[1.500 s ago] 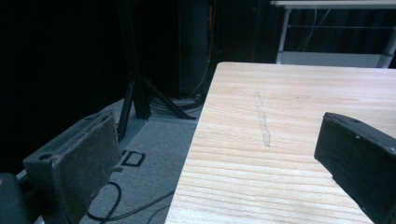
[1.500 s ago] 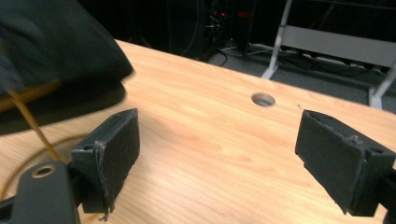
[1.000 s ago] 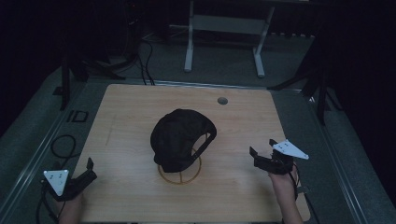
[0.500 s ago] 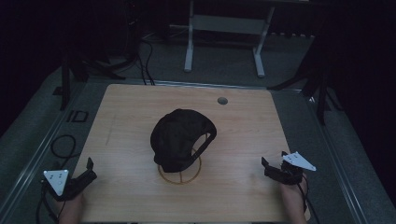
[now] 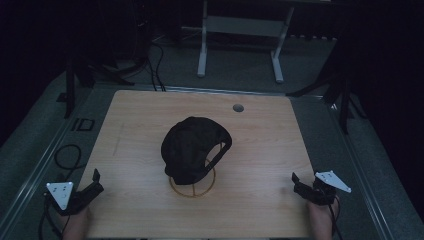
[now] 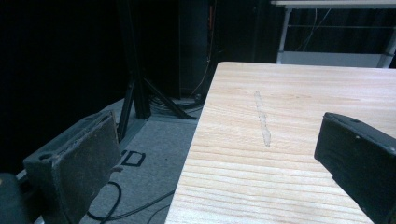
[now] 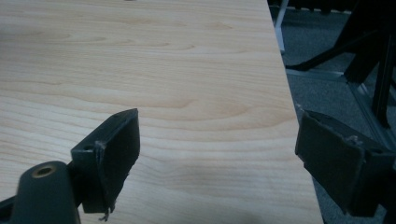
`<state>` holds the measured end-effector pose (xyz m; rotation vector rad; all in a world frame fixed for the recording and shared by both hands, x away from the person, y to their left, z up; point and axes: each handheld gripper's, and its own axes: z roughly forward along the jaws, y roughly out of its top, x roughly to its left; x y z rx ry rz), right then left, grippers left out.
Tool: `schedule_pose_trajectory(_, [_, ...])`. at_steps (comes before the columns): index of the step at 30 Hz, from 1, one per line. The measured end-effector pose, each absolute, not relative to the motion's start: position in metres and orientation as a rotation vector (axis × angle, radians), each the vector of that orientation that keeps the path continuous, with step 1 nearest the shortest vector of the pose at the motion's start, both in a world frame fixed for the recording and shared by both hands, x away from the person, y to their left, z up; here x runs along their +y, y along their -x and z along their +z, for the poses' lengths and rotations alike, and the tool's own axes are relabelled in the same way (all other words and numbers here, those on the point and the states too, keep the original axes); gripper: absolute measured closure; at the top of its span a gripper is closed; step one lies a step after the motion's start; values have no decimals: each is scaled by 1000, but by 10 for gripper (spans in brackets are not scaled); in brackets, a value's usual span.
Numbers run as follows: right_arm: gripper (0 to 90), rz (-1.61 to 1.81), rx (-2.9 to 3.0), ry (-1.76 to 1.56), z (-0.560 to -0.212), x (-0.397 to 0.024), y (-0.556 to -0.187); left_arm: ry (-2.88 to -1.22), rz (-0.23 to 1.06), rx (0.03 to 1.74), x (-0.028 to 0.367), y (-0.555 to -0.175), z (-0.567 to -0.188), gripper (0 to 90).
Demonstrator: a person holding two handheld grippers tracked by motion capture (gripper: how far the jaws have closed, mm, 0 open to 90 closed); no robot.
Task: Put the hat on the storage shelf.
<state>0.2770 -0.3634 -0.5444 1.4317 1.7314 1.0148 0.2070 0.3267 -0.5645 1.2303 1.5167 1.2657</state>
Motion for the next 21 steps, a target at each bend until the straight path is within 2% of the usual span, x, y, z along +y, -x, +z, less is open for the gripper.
schedule_pose_trajectory(21, [140, 970, 1688, -1477, -549, -375, -279, -1234, 1259, 1510, 327, -207, -565, 6])
